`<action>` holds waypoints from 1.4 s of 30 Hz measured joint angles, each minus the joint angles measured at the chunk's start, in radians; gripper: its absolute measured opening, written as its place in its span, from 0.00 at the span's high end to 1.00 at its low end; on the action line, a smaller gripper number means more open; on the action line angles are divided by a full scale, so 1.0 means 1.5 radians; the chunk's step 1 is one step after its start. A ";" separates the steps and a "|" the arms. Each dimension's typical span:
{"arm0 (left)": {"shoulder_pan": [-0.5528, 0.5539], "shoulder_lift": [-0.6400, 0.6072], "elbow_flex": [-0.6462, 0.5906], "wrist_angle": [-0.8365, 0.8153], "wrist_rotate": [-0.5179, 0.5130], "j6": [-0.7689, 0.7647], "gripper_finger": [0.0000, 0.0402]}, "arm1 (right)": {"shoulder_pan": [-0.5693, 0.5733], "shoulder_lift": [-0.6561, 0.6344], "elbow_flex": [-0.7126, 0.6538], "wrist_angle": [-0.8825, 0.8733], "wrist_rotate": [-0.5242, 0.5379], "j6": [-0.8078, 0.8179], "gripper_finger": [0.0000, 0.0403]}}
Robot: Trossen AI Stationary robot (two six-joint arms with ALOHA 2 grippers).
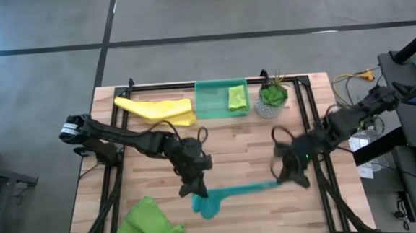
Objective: Fold microfiber towels
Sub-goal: Fold the blue microfiber cloth
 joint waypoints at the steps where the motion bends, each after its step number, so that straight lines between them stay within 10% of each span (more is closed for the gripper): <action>1: -0.003 0.013 -0.001 0.001 0.010 0.005 1.00 | 0.013 0.004 -0.019 0.048 -0.002 0.012 0.98; 16: 0.025 0.249 -0.010 0.064 0.394 0.286 1.00 | -0.074 0.089 -0.265 0.476 -0.085 0.123 0.98; 23: 0.066 0.290 -0.028 0.075 0.305 0.366 0.97 | -0.112 0.143 -0.288 0.477 -0.084 0.132 0.98; 31: 0.159 0.285 -0.057 0.083 0.193 0.410 0.62 | -0.142 0.205 -0.297 0.500 -0.073 0.120 0.98; 42: 0.260 0.223 -0.096 -0.043 0.260 0.314 0.37 | -0.216 0.215 -0.303 0.494 -0.049 0.057 0.98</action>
